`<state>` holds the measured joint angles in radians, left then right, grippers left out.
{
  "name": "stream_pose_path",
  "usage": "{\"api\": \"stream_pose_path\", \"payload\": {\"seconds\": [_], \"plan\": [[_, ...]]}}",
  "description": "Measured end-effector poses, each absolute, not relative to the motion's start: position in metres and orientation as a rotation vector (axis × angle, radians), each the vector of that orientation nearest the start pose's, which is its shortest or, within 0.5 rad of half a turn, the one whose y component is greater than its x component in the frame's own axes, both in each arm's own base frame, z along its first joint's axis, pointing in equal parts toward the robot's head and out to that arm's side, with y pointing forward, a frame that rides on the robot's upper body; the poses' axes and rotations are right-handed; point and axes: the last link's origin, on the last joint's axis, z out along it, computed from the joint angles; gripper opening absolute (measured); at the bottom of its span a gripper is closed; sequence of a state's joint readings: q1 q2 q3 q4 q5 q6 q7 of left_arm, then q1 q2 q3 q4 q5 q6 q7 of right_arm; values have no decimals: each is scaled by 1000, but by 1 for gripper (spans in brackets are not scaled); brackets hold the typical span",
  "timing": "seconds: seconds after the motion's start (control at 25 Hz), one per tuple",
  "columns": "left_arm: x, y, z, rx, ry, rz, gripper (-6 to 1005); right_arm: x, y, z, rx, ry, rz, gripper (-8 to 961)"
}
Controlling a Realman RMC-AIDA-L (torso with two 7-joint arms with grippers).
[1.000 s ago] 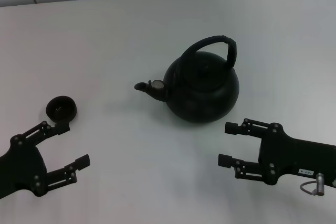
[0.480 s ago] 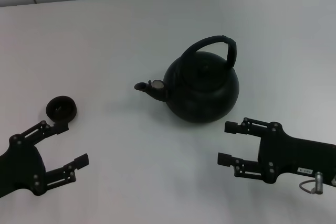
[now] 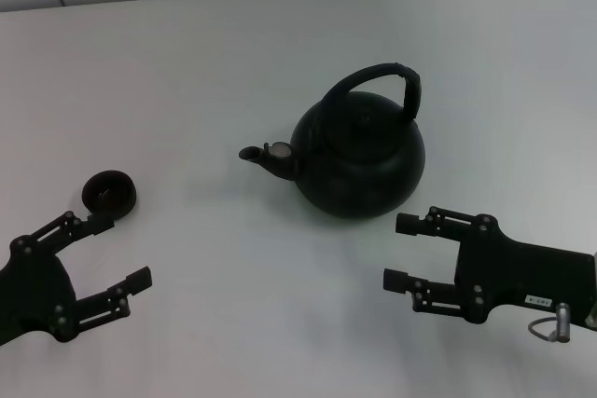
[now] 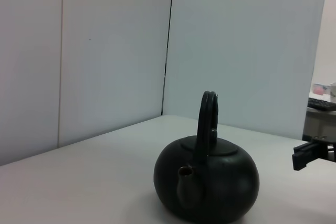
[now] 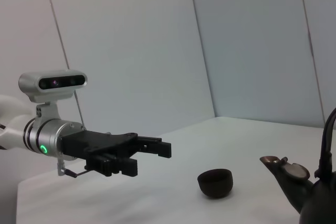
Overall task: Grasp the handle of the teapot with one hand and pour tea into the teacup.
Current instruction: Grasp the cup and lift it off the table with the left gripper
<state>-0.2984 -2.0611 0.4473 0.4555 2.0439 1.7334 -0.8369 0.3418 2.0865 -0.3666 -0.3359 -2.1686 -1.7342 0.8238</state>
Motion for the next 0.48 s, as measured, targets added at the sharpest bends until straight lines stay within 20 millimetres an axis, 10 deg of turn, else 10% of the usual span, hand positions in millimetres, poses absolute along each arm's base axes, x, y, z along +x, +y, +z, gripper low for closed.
{"api": "stream_pose_path", "payload": {"seconds": [0.48], "plan": [[-330, 232, -1, -2563, -407, -839, 860, 312, 228, -35, -2639, 488, 939, 728]]}}
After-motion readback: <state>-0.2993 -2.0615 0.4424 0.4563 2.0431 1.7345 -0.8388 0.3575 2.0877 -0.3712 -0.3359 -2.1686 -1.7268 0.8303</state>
